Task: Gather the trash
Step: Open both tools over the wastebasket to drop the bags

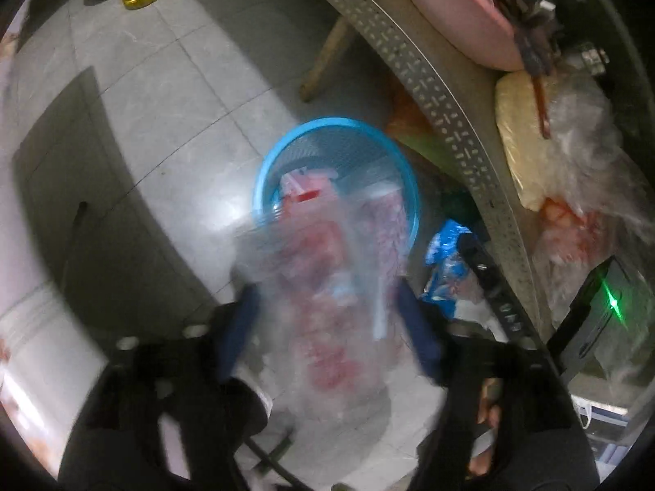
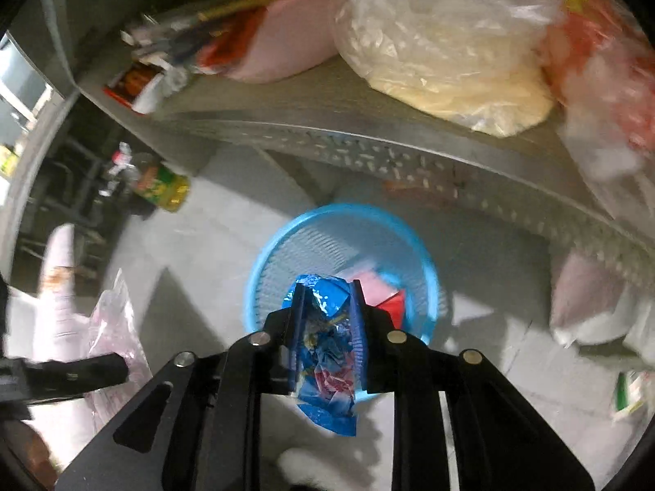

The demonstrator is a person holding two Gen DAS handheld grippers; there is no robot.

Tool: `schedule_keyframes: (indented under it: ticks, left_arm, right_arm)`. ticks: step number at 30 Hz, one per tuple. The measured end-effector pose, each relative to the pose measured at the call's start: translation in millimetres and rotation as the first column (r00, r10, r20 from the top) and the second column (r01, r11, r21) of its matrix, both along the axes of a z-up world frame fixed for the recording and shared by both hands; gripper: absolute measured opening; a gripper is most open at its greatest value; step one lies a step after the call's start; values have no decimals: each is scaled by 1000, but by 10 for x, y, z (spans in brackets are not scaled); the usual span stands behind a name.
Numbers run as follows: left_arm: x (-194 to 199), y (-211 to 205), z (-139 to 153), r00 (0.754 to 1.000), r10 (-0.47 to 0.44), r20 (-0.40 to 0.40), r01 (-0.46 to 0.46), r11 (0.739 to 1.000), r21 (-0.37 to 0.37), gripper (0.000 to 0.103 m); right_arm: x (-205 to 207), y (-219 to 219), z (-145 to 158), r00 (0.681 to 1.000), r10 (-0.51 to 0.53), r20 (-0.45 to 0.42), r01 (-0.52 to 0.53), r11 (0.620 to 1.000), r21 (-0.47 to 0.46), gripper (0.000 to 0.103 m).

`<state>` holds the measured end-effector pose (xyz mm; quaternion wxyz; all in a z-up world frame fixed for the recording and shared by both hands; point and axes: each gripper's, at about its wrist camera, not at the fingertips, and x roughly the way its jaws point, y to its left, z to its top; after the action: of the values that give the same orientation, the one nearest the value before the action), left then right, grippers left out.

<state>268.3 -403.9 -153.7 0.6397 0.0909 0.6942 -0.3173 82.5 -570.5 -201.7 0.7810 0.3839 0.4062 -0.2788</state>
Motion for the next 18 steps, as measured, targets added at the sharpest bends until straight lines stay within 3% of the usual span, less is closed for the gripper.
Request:
schedule_keyframes:
  ticks: [3, 8, 13, 18]
  left_arm:
    - [15, -232, -120, 1000, 19, 16, -19, 1000, -1, 83]
    - [-97, -347, -169, 999, -3, -39, 1, 999, -44, 83]
    - [-240, -281, 15, 998, -57, -1, 56, 994, -96, 83]
    - [-326, -20, 405, 995, -76, 68, 87, 981, -175, 83]
  right_arm:
    - [149, -31, -186, 998, -6, -67, 2, 998, -56, 40]
    - [25, 0, -240, 997, -37, -69, 32, 996, -79, 42]
    - [-178, 83, -191, 997, -53, -60, 48, 996, -77, 43]
    - [-428, 282, 10, 999, -35, -39, 31, 996, -85, 43]
